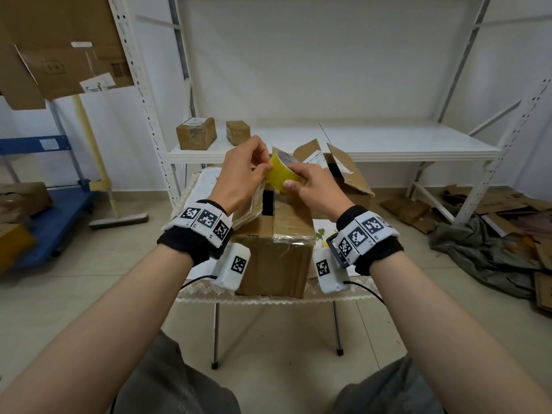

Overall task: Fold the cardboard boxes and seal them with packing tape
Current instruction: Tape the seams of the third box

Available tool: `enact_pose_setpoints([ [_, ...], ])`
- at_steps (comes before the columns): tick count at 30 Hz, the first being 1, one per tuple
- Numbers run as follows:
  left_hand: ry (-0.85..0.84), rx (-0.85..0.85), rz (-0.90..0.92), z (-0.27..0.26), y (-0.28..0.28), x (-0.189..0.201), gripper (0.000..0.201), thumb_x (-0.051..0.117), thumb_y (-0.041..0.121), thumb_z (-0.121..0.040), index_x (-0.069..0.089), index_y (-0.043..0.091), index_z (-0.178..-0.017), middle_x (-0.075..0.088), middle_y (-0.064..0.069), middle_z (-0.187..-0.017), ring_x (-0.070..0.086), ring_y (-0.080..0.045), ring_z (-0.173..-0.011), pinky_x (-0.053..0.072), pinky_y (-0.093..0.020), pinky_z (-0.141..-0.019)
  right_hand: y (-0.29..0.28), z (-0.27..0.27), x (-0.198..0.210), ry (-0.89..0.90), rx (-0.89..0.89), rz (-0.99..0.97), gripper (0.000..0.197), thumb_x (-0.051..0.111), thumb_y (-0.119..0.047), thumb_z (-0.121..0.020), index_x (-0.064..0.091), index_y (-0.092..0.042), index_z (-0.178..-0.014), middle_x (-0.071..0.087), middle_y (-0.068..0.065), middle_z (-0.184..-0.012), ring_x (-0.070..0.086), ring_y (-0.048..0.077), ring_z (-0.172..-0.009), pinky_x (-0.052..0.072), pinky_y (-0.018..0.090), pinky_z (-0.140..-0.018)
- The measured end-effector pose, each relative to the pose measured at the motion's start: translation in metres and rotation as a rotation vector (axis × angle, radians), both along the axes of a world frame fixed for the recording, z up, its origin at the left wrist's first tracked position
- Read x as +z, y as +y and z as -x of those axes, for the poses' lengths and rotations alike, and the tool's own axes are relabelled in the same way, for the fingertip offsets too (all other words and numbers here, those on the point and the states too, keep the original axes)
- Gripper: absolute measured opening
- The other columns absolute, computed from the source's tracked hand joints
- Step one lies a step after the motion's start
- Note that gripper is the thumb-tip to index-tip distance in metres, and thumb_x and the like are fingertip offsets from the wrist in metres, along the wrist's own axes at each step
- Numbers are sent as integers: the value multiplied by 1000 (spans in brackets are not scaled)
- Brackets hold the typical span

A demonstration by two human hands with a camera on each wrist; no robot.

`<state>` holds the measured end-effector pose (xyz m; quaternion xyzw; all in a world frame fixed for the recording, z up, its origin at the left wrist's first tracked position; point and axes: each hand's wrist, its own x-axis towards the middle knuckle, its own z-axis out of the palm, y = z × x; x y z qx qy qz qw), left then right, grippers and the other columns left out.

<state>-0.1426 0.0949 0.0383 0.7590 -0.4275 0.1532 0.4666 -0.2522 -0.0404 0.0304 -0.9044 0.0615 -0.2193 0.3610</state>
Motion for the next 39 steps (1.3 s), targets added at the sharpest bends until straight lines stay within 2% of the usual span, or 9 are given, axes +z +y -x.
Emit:
enact_pose_setpoints([
  [4, 11, -20, -28, 2, 0, 3, 11, 67, 4, -89, 58, 10, -90, 62, -1, -85, 61, -17, -80, 52, -26, -72, 0, -1, -1, -8, -11, 9, 29, 61, -16, -99, 65, -12, -128, 62, 1, -107, 55, 19, -103, 44, 33, -90],
  [9, 43, -25, -44, 1, 5, 9, 10, 69, 13, -92, 60, 10, -93, 62, 6, -84, 57, -4, -73, 44, -9, -65, 1, -5, -3, -10, -18, 22, 27, 62, -18, -99, 66, -13, -125, 62, -1, -105, 54, 17, -99, 36, 26, -82],
  [13, 86, -5, -36, -2, 8, 11, 11, 69, 16, -92, 59, 14, -91, 62, 5, -85, 55, -4, -73, 42, -7, -64, 2, -10, -2, 29, -32, 46, 18, 61, -25, -100, 70, -15, -112, 68, 4, -102, 59, 21, -97, 37, 26, -72],
  [18, 105, 17, -25, 2, 13, 23, 10, 65, 18, -95, 56, 16, -92, 61, 2, -87, 57, -11, -77, 49, -23, -71, 6, -12, 11, 37, -57, 39, 18, 60, -35, -100, 68, -20, -96, 71, 8, -96, 64, 24, -90, 39, 28, -69],
  [23, 311, -42, -68, 2, 23, 46, 11, 57, 19, -100, 49, 20, -92, 53, -4, -97, 56, -17, -88, 61, -43, -80, 15, -11, 22, -15, -86, 18, 22, 61, -42, -98, 69, -21, -93, 59, -1, -78, 54, 16, -75, 35, 23, -58],
  [25, 339, -67, -91, 1, 25, 59, 10, 55, 18, -102, 48, 18, -95, 51, -6, -99, 55, -16, -89, 62, -40, -79, 21, -13, 23, -51, -73, -84, 25, 62, -42, -97, 73, -19, -97, 60, -3, -76, 58, 16, -76, 42, 22, -61],
  [29, 280, -95, -221, -6, 20, 87, 8, 55, 17, -101, 47, 16, -99, 51, -4, -96, 54, -15, -86, 60, -36, -78, 27, -18, 27, -109, -32, -367, 30, 63, -36, -98, 74, -10, -107, 74, 9, -101, 70, 24, -99, 60, 47, -86],
  [34, 241, -91, -277, -20, -1, 108, 10, 57, 15, -100, 48, 11, -103, 53, -3, -88, 54, -17, -76, 55, -34, -70, 27, -24, 39, -59, 75, -650, 38, 62, -26, -100, 64, 3, -124, 69, 17, -119, 70, 25, -106, 60, 43, -90],
  [39, 192, -94, -393, -46, -18, 111, 9, 61, 14, -98, 52, 13, -98, 57, -9, -97, 56, -21, -84, 55, -36, -72, 19, -31, 37, 47, 140, -776, 32, 60, 5, -94, 62, 5, -126, 66, 23, -124, 69, 27, -107, 55, 41, -100],
])
